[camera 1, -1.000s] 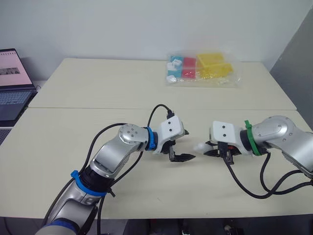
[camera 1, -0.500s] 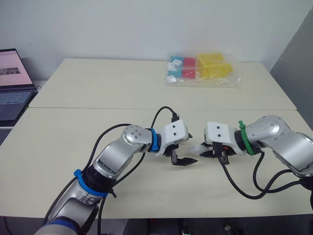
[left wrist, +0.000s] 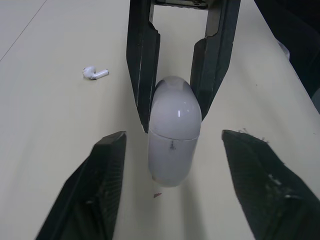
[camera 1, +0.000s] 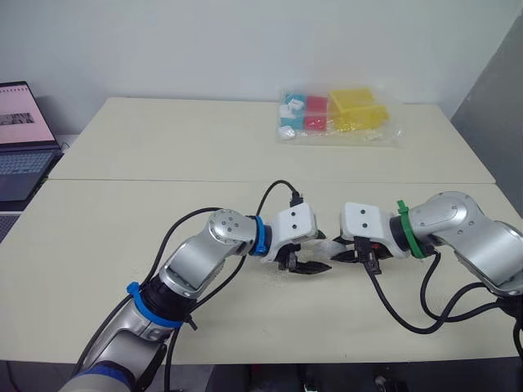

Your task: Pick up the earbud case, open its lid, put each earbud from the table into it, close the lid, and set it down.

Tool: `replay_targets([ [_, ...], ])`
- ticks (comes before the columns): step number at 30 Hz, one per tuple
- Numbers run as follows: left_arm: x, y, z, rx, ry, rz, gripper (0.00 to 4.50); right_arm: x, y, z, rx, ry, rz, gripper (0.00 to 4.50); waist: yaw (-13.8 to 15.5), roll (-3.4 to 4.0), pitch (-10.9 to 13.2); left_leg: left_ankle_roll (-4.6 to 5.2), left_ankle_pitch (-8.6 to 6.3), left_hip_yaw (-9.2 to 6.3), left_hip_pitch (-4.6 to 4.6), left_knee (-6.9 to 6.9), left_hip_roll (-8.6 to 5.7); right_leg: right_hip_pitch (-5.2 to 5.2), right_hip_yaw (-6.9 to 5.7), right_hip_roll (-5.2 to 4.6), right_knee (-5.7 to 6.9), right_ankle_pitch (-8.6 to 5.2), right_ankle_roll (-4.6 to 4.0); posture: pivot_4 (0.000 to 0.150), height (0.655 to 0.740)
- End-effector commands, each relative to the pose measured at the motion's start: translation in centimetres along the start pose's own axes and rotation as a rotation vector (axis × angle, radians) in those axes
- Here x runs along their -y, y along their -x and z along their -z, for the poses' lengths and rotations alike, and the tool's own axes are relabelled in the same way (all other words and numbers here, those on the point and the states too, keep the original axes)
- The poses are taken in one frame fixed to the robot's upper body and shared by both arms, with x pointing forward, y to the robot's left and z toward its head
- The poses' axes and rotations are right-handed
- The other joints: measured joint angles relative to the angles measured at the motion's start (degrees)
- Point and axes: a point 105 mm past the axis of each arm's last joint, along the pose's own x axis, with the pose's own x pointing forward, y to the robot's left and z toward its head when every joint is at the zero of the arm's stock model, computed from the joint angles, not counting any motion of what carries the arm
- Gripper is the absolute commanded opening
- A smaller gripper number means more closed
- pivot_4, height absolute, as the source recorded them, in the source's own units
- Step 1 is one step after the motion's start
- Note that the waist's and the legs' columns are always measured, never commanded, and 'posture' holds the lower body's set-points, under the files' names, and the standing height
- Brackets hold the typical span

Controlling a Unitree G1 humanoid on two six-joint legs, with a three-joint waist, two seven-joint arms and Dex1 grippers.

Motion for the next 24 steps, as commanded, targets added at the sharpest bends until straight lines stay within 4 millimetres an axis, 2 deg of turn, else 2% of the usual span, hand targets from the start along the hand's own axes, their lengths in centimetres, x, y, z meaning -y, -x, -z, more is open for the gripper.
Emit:
replay_targets([
  [1, -0.1, 0.0, -1.1, 0.033, -0.033, -0.003, 1.71, 0.2, 0.7, -1.1, 0.026, 0.044, 0.029, 0.77, 0.00, 0.00, 0.00, 0.00, 0.00, 0.00, 0.00, 0.00, 0.00, 0.00, 0.00, 0.00, 0.00, 0.00, 0.00, 0.150, 0.7400],
  [4, 0.0, -0.1, -1.0, 0.029, -0.030, -0.001, 0.80, 0.1, 0.7, -1.1, 0.026, 0.046, 0.026, 0.77, 0.00, 0.00, 0.00, 0.00, 0.00, 0.01, 0.00, 0.01, 0.00, 0.00, 0.01, 0.00, 0.00, 0.00, 0.00, 0.150, 0.7400],
  [16, 0.0, -0.1, -0.9, 0.018, -0.022, -0.011, 0.80, 0.2, 0.7, -1.0, 0.023, 0.059, 0.031, 0.77, 0.00, 0.00, 0.00, 0.00, 0.00, 0.00, 0.00, 0.03, -0.01, 0.01, 0.01, 0.00, 0.02, 0.00, 0.00, 0.150, 0.7400],
  [17, 0.0, -0.1, -0.8, 0.018, -0.020, -0.012, 0.80, 0.2, 0.7, -0.9, 0.018, 0.061, 0.030, 1.50, 0.00, 0.00, 0.00, 0.00, 0.00, 0.00, 0.00, 0.03, -0.01, 0.01, 0.01, 0.00, 0.02, 0.00, 0.00, 0.150, 0.7400],
  [24, -0.2, -0.1, -0.7, 0.030, -0.006, -0.025, 0.79, 0.5, 1.8, 0.0, -0.028, 0.076, 0.069, 3.88, 0.00, 0.00, 0.00, 0.00, 0.00, 0.01, 0.01, 0.05, -0.01, 0.01, 0.01, 0.00, 0.03, 0.00, 0.00, 0.150, 0.7400],
])
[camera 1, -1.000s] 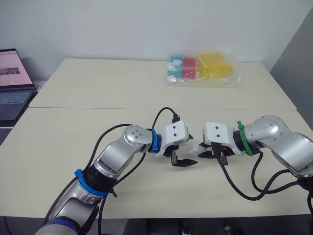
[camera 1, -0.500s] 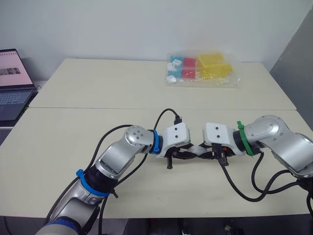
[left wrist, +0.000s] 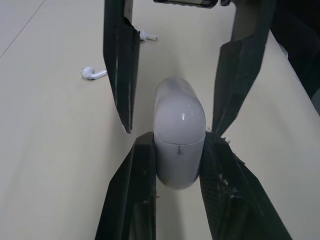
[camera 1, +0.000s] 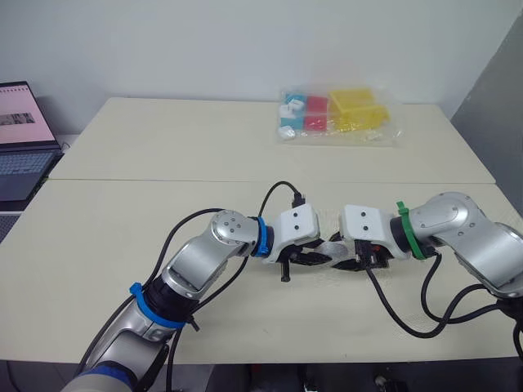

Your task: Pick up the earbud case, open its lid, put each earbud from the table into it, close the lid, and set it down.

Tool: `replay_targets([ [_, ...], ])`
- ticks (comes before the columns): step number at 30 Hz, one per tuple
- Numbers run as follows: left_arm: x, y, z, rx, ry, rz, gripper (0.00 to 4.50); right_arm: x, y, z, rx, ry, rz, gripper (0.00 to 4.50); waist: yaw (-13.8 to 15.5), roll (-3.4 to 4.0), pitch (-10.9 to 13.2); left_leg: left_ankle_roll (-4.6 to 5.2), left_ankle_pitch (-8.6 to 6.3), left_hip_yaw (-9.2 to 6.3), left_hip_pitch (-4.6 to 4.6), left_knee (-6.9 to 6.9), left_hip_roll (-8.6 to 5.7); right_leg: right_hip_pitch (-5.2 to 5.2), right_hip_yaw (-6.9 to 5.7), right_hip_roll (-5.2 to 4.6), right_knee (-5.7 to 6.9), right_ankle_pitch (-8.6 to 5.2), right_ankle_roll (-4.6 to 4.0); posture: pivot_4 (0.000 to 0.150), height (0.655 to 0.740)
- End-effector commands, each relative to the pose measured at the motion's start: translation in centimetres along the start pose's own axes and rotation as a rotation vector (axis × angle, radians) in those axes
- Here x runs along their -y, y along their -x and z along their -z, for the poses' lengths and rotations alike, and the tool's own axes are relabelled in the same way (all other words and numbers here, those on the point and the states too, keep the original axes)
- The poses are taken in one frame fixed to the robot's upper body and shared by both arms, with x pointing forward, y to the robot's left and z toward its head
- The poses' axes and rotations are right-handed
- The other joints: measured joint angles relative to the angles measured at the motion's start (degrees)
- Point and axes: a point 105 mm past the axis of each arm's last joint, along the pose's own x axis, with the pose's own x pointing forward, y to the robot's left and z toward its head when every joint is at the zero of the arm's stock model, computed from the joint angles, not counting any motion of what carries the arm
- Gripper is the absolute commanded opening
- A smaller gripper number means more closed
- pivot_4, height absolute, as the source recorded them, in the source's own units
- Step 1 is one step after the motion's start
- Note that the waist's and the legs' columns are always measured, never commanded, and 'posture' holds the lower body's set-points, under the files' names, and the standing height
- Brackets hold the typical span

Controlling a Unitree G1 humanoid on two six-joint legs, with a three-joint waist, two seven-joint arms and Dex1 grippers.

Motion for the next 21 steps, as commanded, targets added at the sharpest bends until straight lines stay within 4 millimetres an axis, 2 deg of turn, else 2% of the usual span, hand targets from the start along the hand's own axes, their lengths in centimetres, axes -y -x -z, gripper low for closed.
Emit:
replay_targets([
  [1, -0.3, 0.2, -0.7, 0.039, -0.010, -0.014, 0.79, 0.6, 1.9, 0.0, -0.017, 0.047, 0.062, 4.22, 0.02, 0.00, 0.00, 0.00, 0.00, 0.00, 0.00, 0.00, 0.00, 0.00, 0.00, 0.00, 0.00, 0.00, 0.00, 0.150, 0.7400],
  [5, -0.7, 0.4, -0.9, 0.115, 0.009, -0.048, 0.79, 0.4, 4.1, 0.7, -0.039, 0.056, 0.083, 4.23, 0.08, 0.00, 0.00, 0.00, 0.00, 0.00, -0.01, 0.01, -0.01, 0.02, -0.01, -0.02, -0.02, 0.00, 0.00, 0.150, 0.7400],
  [7, -0.7, 0.4, -0.1, 0.115, 0.021, -0.056, 0.79, 0.8, 5.2, 1.1, -0.057, 0.061, 0.120, 4.23, 0.10, 0.00, 0.00, 0.00, 0.00, 0.01, 0.00, 0.02, -0.01, 0.03, 0.00, -0.02, -0.02, 0.00, 0.00, 0.150, 0.7400],
  [9, -0.3, 0.7, -0.7, 0.260, 0.028, -0.051, 0.79, 0.9, 6.7, 0.7, -0.010, 0.112, 0.160, 4.23, 0.05, 0.02, -0.01, 0.00, 0.00, 0.01, 0.04, 0.01, -0.01, 0.05, 0.01, -0.02, -0.01, 0.00, 0.00, 0.150, 0.7400],
  [11, -0.3, 1.4, -1.4, 0.415, 0.024, -0.077, 0.79, 1.3, 7.5, -0.7, 0.123, 0.139, 0.241, 4.23, -0.06, 0.01, -0.01, 0.00, 0.00, 0.05, 0.13, -0.03, 0.02, 0.11, 0.03, -0.01, -0.03, 0.00, 0.00, 0.150, 0.7400],
  [14, -0.5, 1.7, -1.3, 0.455, 0.009, -0.098, 0.79, 1.6, 7.7, -1.3, 0.194, 0.141, 0.297, 4.23, 0.08, 0.01, -0.01, -0.01, 0.01, 0.01, 0.14, 0.05, 0.02, 0.14, 0.00, 0.00, 0.07, 0.02, -0.02, 0.150, 0.7400],
  [18, -0.9, 1.8, -1.1, 0.447, 0.007, -0.102, 0.79, 0.8, 6.0, -3.7, 0.331, 0.144, 0.279, 4.23, -0.03, 0.02, -0.02, 0.00, 0.02, 0.03, 0.33, 0.09, 0.01, 0.29, 0.03, 0.00, 0.10, 0.08, -0.05, 0.150, 0.7400],
  [21, -0.9, 1.7, -1.4, 0.458, 0.008, -0.090, 0.79, 0.9, 5.1, -3.8, 0.318, 0.134, 0.284, 4.23, 0.00, 0.01, -0.02, -0.01, 0.02, 0.03, 0.29, 0.09, 0.01, 0.28, 0.03, 0.00, 0.10, 0.09, -0.03, 0.150, 0.7400],
])
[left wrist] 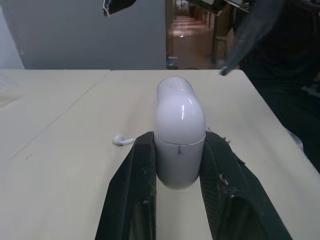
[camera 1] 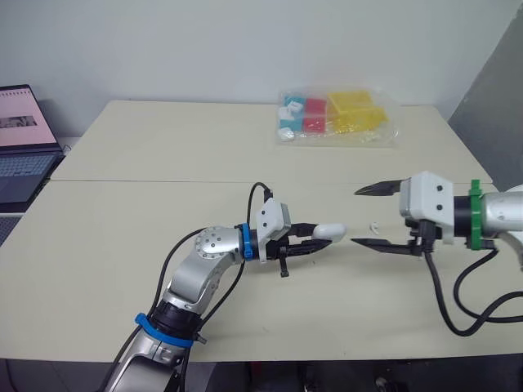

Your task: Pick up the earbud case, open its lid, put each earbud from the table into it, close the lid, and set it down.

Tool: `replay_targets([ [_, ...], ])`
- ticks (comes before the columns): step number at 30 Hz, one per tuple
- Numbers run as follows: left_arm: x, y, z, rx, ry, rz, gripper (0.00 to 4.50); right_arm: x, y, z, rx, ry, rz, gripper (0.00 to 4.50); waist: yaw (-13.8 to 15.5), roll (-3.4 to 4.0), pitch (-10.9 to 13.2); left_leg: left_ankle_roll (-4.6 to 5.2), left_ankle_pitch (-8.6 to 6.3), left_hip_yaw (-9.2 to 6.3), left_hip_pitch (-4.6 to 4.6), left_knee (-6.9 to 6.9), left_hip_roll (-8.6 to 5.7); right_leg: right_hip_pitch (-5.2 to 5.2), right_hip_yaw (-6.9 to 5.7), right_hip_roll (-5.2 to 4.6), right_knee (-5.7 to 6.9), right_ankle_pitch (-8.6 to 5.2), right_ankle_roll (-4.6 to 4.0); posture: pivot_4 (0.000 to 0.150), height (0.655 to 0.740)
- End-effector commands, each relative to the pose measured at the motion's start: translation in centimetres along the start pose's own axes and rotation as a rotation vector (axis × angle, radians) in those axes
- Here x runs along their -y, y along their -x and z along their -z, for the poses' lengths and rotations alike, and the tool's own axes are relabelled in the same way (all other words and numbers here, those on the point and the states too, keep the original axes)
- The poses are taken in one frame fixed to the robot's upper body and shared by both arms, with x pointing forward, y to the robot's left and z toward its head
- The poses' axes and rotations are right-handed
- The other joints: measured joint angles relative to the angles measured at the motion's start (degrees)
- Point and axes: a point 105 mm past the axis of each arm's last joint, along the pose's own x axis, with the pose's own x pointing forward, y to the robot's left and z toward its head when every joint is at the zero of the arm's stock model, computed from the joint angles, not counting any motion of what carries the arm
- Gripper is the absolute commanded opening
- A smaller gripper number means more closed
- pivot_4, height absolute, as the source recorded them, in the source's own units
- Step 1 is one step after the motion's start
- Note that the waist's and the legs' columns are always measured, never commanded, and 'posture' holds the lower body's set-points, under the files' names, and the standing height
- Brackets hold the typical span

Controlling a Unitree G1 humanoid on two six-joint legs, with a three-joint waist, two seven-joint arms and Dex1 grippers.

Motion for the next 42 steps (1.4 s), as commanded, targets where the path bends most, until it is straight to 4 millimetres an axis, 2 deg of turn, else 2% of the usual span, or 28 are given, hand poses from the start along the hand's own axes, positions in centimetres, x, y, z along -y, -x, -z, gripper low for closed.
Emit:
replay_targets([
  [1, 0.1, -0.4, -1.7, 0.051, -0.047, 0.026, 0.79, 0.3, -0.5, -0.5, -0.014, 0.033, 0.030, 4.23, 0.01, 0.00, 0.00, 0.00, 0.00, 0.00, -0.01, 0.00, 0.00, 0.00, -0.01, 0.00, -0.03, 0.00, 0.00, 0.150, 0.7400],
  [10, 0.7, -0.5, -1.8, 0.038, -0.092, 0.060, 0.79, 1.4, -1.2, 0.8, -0.072, 0.063, 0.057, 4.23, 0.01, 0.00, 0.00, 0.00, 0.00, 0.00, -0.08, -0.03, 0.00, -0.05, -0.01, 0.00, -0.08, -0.01, 0.00, 0.150, 0.7400],
  [24, 1.5, -0.3, -0.2, -0.040, -0.211, 0.115, 0.79, 2.4, -0.3, 0.6, -0.057, 0.015, 0.091, 4.23, 0.02, 0.00, 0.00, 0.00, 0.00, 0.01, -0.08, -0.03, 0.01, -0.05, 0.00, 0.00, -0.07, -0.01, -0.01, 0.150, 0.7400],
  [38, 1.1, -0.3, -0.1, -0.038, -0.193, 0.095, 0.79, 1.6, 0.1, 0.1, -0.026, -0.060, 0.063, 4.23, 0.02, 0.00, 0.00, 0.00, 0.00, 0.00, -0.08, -0.04, 0.02, -0.06, -0.02, 0.01, -0.06, -0.01, -0.01, 0.150, 0.7400],
  [42, 0.4, -0.1, -0.4, -0.012, -0.129, 0.032, 0.79, 0.6, 1.6, 0.1, -0.042, -0.128, 0.008, 4.23, 0.07, 0.00, 0.00, 0.00, 0.00, -0.01, -0.11, -0.04, 0.01, -0.05, -0.03, 0.00, -0.11, -0.01, 0.00, 0.150, 0.7400],
])
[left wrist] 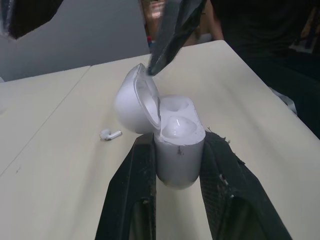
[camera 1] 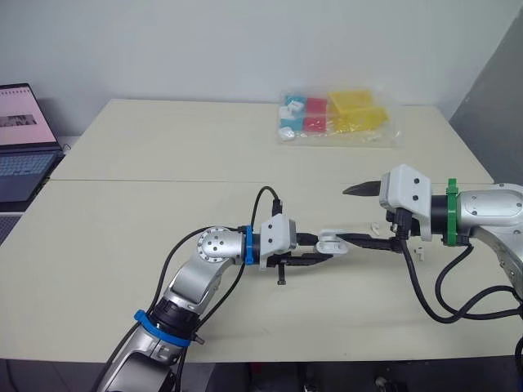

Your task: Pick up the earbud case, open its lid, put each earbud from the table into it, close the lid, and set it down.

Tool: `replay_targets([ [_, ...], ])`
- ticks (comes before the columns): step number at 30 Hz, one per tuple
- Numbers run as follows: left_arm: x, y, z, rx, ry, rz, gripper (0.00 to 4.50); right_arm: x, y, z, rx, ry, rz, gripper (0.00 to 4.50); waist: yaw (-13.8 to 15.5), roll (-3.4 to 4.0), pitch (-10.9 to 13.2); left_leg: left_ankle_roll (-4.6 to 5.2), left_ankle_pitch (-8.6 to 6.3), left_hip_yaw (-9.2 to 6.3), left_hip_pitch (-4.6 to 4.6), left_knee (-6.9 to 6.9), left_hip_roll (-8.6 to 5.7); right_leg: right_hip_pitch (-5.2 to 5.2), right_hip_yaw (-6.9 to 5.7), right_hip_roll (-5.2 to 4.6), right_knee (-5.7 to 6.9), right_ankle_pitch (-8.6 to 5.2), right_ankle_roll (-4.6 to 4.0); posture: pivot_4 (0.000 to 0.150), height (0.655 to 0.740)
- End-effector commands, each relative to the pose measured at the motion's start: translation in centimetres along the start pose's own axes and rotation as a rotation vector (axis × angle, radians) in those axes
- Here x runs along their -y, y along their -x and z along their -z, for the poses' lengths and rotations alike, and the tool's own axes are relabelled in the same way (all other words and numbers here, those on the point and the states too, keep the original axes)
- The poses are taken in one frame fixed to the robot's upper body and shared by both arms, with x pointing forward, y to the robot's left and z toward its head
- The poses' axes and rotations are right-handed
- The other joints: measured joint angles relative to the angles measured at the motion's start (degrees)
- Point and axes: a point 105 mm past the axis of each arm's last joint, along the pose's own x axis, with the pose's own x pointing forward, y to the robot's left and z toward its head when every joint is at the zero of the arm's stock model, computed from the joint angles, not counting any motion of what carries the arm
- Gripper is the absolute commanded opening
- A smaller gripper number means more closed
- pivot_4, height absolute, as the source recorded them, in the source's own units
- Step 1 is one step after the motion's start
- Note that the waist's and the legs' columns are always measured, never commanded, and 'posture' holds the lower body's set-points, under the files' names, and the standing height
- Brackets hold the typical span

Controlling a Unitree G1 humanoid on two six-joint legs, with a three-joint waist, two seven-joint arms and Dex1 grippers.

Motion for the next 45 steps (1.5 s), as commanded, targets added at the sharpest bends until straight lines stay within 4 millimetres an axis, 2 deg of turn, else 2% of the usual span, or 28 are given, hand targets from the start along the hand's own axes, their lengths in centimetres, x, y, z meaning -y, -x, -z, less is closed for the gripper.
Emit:
replay_targets([
  [1, -1.0, 0.5, -0.8, 0.048, 0.027, -0.075, 0.79, 0.5, 2.5, -0.8, 0.011, -0.035, 0.048, 4.23, 0.03, 0.00, 0.00, 0.00, 0.00, 0.00, -0.04, 0.00, 0.00, -0.02, 0.00, 0.00, -0.01, 0.00, 0.00, 0.150, 0.7400],
  [3, -1.2, 0.8, -0.7, 0.051, 0.035, -0.108, 0.79, 1.3, 4.0, -0.2, -0.002, -0.102, 0.128, 4.23, 0.10, 0.00, 0.00, 0.00, 0.00, 0.00, -0.05, 0.01, -0.01, -0.01, 0.00, -0.01, -0.03, 0.00, 0.00, 0.150, 0.7400],
  [7, -1.3, 1.2, -0.6, 0.043, 0.027, -0.142, 0.79, 1.7, 6.5, 2.7, -0.076, -0.235, 0.286, 4.23, 0.25, -0.01, 0.00, 0.00, 0.00, -0.02, -0.05, 0.00, -0.01, 0.00, -0.02, -0.03, -0.03, 0.00, 0.00, 0.150, 0.7400],
  [9, -1.2, 1.5, -0.5, 0.041, 0.024, -0.150, 0.79, 1.7, 7.2, 6.1, -0.156, -0.367, 0.454, 4.23, 0.29, -0.06, -0.04, 0.00, 0.00, 0.00, -0.03, 0.00, -0.01, -0.01, 0.00, -0.03, -0.01, 0.00, 0.00, 0.150, 0.7400],
  [15, -1.1, 0.9, -0.8, 0.058, 0.013, -0.135, 0.79, 1.3, 7.3, 12.6, -0.222, -0.656, 0.776, 4.23, -0.16, 0.01, -0.09, 0.00, 0.00, 0.04, 0.00, 0.01, 0.01, 0.01, 0.11, 0.00, 0.10, 0.02, 0.03, 0.150, 0.7400],
  [21, -1.1, 0.5, -0.8, 0.059, 0.011, -0.135, 0.79, 1.5, 7.3, 14.9, -0.237, -0.718, 0.886, 4.23, -0.13, 0.07, -0.13, 0.01, 0.02, 0.03, 0.06, -0.04, 0.00, 0.01, 0.08, 0.04, 0.04, 0.02, 0.03, 0.150, 0.7400],
  [24, -1.2, 0.7, -0.6, 0.051, 0.007, -0.134, 0.79, 1.1, 7.4, 17.1, -0.282, -0.800, 0.922, 4.23, -0.13, 0.08, -0.13, 0.01, 0.01, 0.05, 0.03, -0.08, -0.01, -0.02, 0.09, 0.04, 0.00, 0.02, 0.03, 0.150, 0.7400],
  [35, -1.1, 0.6, -0.5, 0.042, 0.005, -0.140, 0.79, -0.7, 5.5, 19.0, -0.291, -0.869, 0.860, 4.23, -0.13, 0.09, -0.13, 0.02, 0.01, 0.02, 0.03, -0.08, -0.01, 0.00, 0.07, 0.04, 0.02, 0.02, 0.03, 0.150, 0.7400],
  [45, -1.3, 0.5, -0.4, 0.036, 0.002, -0.138, 0.79, -0.9, 4.5, 19.5, -0.286, -0.864, 0.862, 4.23, -0.19, 0.10, -0.14, 0.02, 0.01, 0.04, 0.07, -0.07, 0.00, 0.01, 0.09, 0.04, 0.04, 0.02, 0.03, 0.150, 0.7400],
])
